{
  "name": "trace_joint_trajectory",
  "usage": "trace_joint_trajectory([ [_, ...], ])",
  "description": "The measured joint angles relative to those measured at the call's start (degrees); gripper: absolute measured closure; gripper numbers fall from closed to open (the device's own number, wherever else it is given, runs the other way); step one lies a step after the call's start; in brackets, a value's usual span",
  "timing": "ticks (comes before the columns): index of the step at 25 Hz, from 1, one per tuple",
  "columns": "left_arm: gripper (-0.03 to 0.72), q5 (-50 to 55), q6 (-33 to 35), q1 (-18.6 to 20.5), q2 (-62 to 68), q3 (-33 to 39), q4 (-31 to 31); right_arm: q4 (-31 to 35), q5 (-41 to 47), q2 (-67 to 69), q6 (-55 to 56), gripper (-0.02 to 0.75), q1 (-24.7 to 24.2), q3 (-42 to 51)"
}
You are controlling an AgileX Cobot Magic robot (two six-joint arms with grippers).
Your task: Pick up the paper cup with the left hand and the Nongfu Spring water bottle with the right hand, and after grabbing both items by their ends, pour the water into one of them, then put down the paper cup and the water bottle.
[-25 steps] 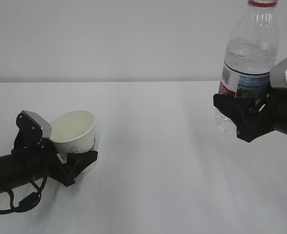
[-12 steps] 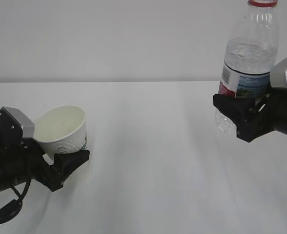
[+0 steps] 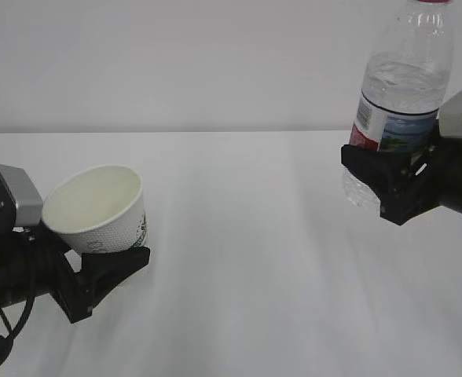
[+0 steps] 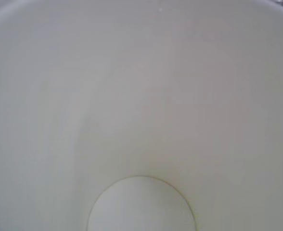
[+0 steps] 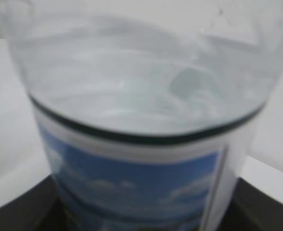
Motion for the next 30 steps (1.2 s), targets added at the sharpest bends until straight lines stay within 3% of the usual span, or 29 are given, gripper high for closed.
trace_joint_trajectory([
  [13, 0.127, 0.00, -4.01, -1.35, -2.04, 0.00, 12.65, -0.66, 0.00, 0.00, 0.00, 0.256, 0.00, 0.00],
  [30, 0.127, 2.45, -6.04, -19.60, -2.04, -2.24, 9.19, -3.00, 0.19, 0.00, 0.00, 0.256, 0.00, 0.00],
])
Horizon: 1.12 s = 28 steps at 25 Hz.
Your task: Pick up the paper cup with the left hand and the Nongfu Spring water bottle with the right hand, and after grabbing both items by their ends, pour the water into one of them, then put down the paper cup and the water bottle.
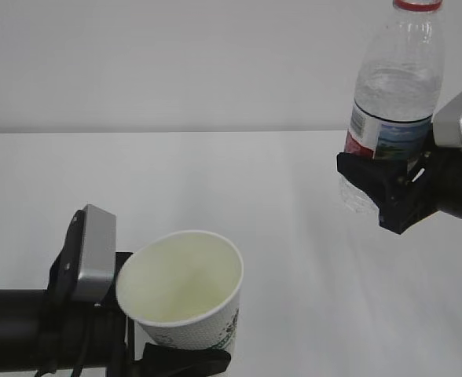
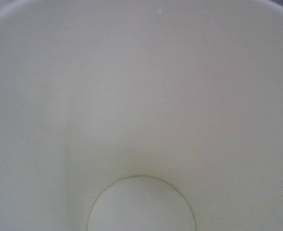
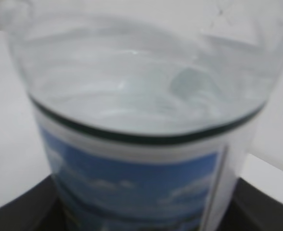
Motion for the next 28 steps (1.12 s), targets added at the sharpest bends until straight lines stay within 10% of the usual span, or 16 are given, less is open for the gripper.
trace_joint_trajectory([
  [28, 0.130, 10.28, -9.87, -1.51, 0.00, -13.45, 3.80, 0.00, 0.23, 0.00, -0.09, 0.256, 0.00, 0.00],
])
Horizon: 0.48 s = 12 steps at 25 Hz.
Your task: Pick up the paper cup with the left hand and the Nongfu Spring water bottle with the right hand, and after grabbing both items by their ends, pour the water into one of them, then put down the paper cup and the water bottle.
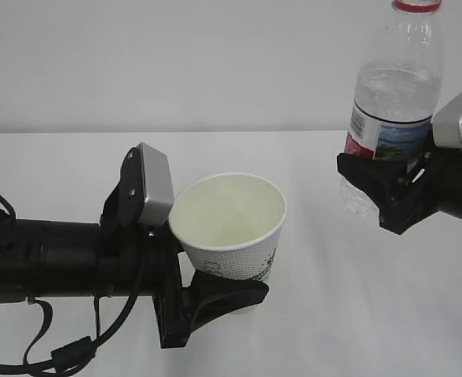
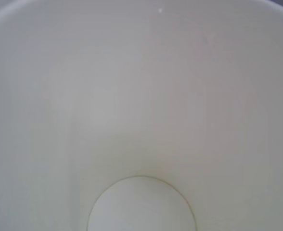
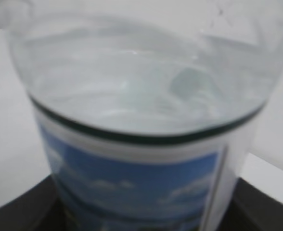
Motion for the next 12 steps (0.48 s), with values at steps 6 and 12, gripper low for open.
trace_joint_trajectory([
  [6, 0.130, -1.11, 0.00, 0.00, 0.00, -0.13, 0.00, 0.00, 0.00, 0.00, -0.91, 0.256, 0.00, 0.00],
  [12, 0.132, -1.33, 0.00, 0.00, 0.00, -0.13, 0.00, 0.00, 0.00, 0.00, -0.97, 0.256, 0.00, 0.00],
])
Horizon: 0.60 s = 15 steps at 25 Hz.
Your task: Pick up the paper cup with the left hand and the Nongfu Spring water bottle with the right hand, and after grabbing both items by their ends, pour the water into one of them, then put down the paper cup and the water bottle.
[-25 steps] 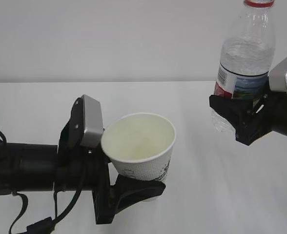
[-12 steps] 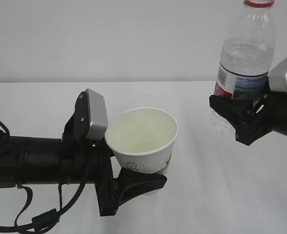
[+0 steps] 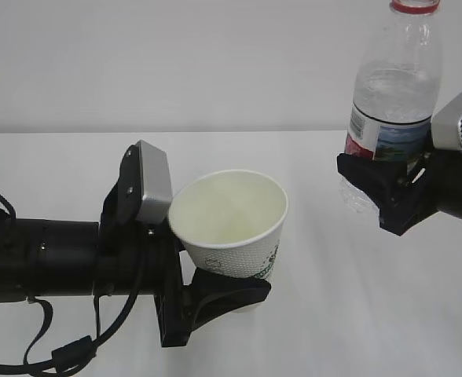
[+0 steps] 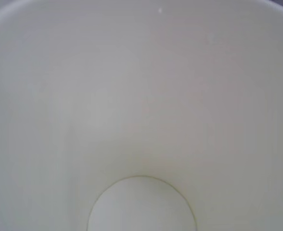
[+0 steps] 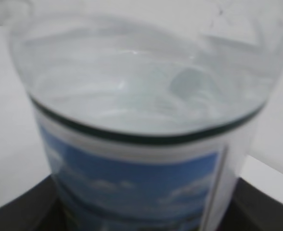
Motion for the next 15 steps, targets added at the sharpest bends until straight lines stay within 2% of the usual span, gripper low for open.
trace_joint_trajectory([
  [15, 0.133, -0.66, 0.00, 0.00, 0.00, 0.00, 0.00, -0.14, 0.63, 0.00, -0.37, 0.256, 0.00, 0.00],
])
